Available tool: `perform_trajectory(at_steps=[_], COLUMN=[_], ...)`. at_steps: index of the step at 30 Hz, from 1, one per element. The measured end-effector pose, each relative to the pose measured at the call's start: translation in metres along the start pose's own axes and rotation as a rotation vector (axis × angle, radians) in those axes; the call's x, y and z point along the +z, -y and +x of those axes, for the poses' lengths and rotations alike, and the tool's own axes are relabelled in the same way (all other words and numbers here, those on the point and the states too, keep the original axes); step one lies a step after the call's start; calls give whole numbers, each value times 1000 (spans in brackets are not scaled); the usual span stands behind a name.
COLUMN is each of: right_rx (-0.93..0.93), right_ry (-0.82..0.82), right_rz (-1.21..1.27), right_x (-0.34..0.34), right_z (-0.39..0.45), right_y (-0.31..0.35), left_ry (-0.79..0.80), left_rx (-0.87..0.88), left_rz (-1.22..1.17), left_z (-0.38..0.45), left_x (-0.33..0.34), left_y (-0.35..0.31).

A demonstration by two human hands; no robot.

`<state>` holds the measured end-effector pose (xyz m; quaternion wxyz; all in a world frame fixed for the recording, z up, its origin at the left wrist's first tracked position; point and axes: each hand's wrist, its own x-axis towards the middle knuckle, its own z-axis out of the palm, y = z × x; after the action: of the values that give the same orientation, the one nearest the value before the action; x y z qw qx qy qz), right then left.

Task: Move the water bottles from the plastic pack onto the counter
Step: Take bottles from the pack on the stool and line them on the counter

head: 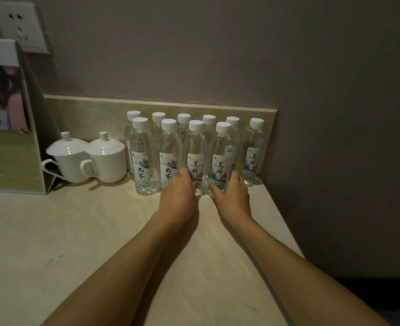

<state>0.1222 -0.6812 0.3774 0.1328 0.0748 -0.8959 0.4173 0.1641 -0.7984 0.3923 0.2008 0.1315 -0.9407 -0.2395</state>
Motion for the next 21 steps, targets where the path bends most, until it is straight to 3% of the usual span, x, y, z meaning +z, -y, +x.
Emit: perform_trajectory(at_steps=[15,21], right_rx=[-3,8], right_ry=[5,59], right_rz=[-42,-166], right_x=[-1,-6], right_z=[-1,2], right_y=[2,7], left_ry=[-26,-51], left_rx=[64,67], left_rz=[-21,-7], left_z=[0,-3], left_x=[1,-4], left_y=[6,9])
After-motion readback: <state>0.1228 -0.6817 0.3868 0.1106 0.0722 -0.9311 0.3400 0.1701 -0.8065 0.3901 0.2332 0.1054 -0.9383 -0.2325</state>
